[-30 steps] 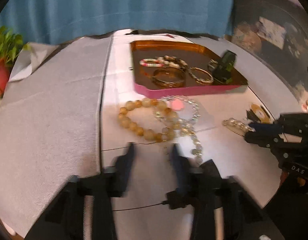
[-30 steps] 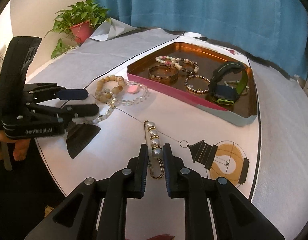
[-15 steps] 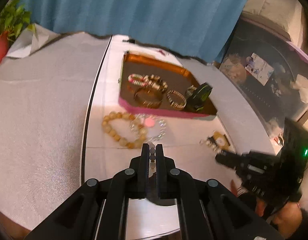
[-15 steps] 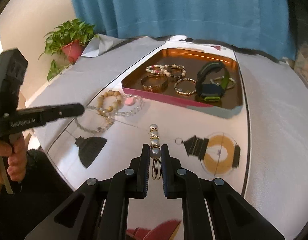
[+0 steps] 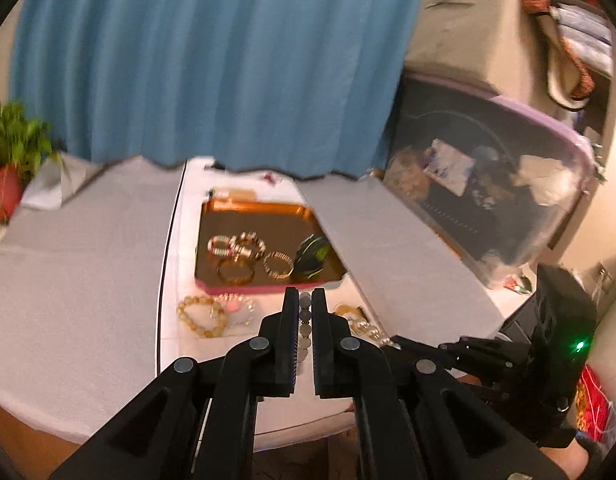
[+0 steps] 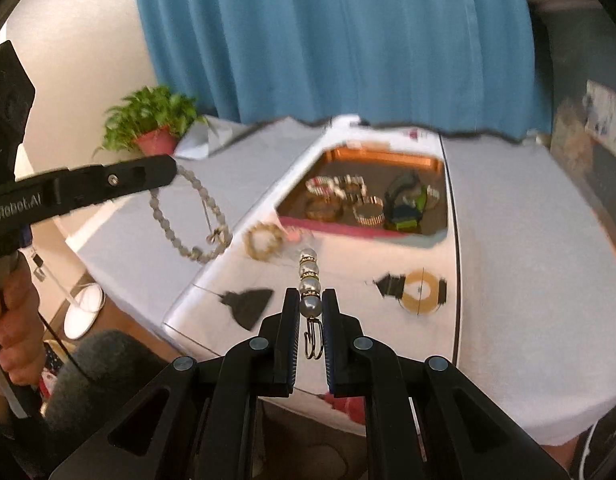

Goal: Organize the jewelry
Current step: 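Lift the crystal bracelet and pearl pin and carry them over the tray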

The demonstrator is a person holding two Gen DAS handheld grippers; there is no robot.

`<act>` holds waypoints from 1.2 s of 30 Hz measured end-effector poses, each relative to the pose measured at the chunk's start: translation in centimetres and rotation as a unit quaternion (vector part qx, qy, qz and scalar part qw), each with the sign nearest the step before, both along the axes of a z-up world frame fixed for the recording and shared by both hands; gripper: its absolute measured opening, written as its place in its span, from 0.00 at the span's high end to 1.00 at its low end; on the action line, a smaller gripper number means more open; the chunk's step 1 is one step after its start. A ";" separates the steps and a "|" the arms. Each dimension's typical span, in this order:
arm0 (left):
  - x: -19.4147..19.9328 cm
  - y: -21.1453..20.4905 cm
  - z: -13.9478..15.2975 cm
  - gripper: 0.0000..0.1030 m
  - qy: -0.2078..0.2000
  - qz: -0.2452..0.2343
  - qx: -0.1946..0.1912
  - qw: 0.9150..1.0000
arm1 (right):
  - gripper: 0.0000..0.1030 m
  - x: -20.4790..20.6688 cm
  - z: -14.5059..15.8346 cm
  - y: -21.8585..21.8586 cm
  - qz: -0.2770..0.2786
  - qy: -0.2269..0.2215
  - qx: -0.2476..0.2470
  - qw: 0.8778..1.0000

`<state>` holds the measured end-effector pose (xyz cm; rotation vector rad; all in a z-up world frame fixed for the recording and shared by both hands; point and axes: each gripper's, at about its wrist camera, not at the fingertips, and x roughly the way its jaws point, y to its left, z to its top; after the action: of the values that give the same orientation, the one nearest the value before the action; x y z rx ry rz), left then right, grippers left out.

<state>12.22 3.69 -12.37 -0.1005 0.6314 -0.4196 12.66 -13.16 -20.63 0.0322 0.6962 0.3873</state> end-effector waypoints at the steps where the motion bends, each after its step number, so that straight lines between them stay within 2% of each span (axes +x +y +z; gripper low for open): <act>1: -0.9 0.0 0.9 0.97 -0.011 0.000 0.002 1.000 | 0.89 -0.6 0.9 0.1 0.000 -0.009 -0.001 1.000; 5: -3.2 0.4 3.2 0.97 -0.031 -0.007 -0.010 0.999 | 0.89 -3.4 5.4 0.5 -0.002 -0.059 0.007 0.998; 9: -5.5 0.8 5.4 0.97 -0.054 -0.015 -0.024 0.998 | 0.89 -5.9 9.0 0.4 0.003 -0.090 0.051 0.995; 13: -7.3 0.8 6.7 0.97 -0.079 -0.018 -0.022 0.996 | 0.89 -7.7 11.0 0.8 0.009 -0.114 0.055 0.992; 16: -7.7 0.8 6.7 0.97 -0.082 -0.026 -0.027 0.996 | 0.89 -8.7 11.8 1.2 0.014 -0.127 0.050 0.991; 21: -7.4 1.1 6.1 0.97 -0.079 -0.026 -0.028 0.996 | 0.89 -8.8 11.7 1.5 0.019 -0.128 0.049 0.990; 25: -6.0 2.4 5.2 0.97 -0.057 -0.031 -0.065 0.996 | 0.89 -7.9 10.9 1.2 0.020 -0.118 0.055 0.991; 29: -4.0 3.4 4.1 0.97 -0.037 -0.034 -0.096 0.994 | 0.89 -6.0 9.4 1.2 0.023 -0.099 0.066 0.993; 36: 0.2 3.4 1.9 0.97 -0.015 -0.019 -0.102 0.995 | 0.89 -2.0 6.8 0.7 0.020 -0.071 0.071 0.995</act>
<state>12.42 7.10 -10.45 -0.2754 0.5600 -0.5213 10.61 -12.48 -13.85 0.1239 0.5278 0.4734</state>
